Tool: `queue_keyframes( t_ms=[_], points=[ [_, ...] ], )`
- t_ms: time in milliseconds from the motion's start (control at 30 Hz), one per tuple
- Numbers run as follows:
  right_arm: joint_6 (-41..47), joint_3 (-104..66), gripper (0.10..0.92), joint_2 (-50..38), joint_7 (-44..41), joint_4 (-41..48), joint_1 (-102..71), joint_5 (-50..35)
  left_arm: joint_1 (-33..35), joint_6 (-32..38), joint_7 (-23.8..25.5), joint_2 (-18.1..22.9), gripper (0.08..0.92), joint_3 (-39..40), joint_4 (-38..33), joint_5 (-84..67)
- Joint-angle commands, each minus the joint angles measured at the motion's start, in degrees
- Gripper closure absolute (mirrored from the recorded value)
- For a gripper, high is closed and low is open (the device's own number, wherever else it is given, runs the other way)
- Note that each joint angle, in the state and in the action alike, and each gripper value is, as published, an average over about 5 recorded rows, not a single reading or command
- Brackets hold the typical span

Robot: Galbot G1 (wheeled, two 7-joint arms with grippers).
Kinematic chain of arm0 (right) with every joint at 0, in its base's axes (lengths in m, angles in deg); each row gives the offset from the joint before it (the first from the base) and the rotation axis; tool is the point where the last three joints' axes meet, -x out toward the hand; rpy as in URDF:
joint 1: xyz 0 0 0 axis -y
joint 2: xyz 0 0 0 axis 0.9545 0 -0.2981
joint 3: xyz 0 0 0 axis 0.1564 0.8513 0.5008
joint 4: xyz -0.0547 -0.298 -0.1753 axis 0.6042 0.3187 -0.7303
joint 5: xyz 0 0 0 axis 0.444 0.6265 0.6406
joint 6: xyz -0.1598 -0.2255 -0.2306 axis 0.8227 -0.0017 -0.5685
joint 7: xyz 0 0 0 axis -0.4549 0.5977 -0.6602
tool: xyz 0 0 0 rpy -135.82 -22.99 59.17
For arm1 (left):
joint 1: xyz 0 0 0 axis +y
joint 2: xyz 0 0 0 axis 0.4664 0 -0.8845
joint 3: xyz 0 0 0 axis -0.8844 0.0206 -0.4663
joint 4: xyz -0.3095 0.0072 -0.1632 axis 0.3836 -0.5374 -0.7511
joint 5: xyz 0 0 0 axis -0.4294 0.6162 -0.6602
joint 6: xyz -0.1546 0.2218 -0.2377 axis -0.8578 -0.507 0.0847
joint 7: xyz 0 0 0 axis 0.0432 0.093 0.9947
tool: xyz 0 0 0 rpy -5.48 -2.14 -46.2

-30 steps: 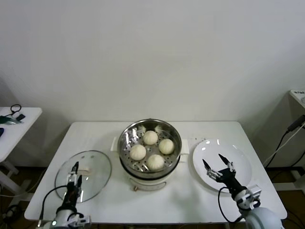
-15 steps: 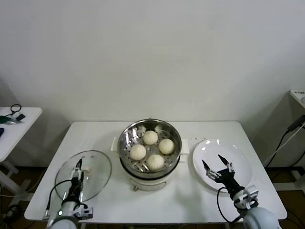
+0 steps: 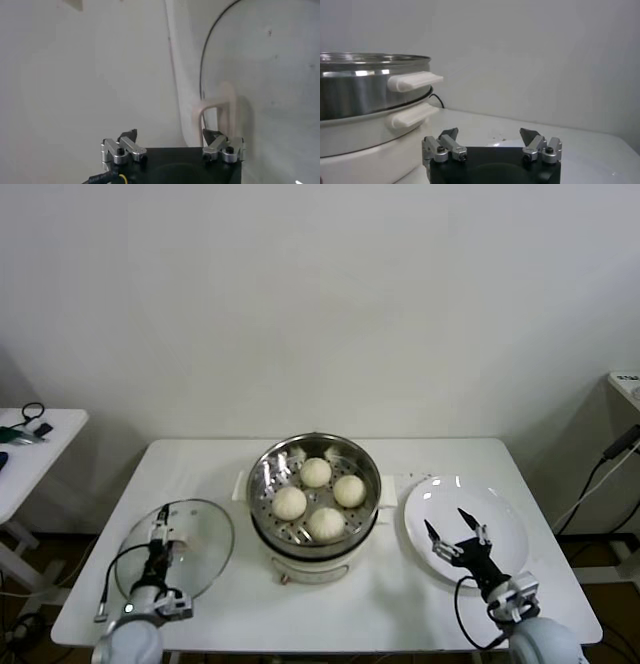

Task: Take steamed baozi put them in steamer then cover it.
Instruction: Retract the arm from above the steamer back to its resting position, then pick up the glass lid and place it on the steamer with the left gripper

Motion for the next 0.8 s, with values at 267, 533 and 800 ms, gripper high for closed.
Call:
queue_keyframes(
  t_ms=[267,533,800],
  points=[
    [-0.29,0.49,0.203,0.53,-0.15,0.52,0.34,1.56,-1.99,0.96,-0.82,-0.03,0.458,0.03,3.01,-1.55],
    [-0.68,0.45,0.203,0.79,-0.29,0.72,0.47,2.27,-1.01,1.26,-0.64,-0.26,0.692,0.23,1.6,-3.01],
    [-0.84,0.34,0.203,0.87,-0.31,0.84,0.55,2.7,1.6,0.68,0.22,-0.97,0.848,0.56,-3.79,-5.63]
  ],
)
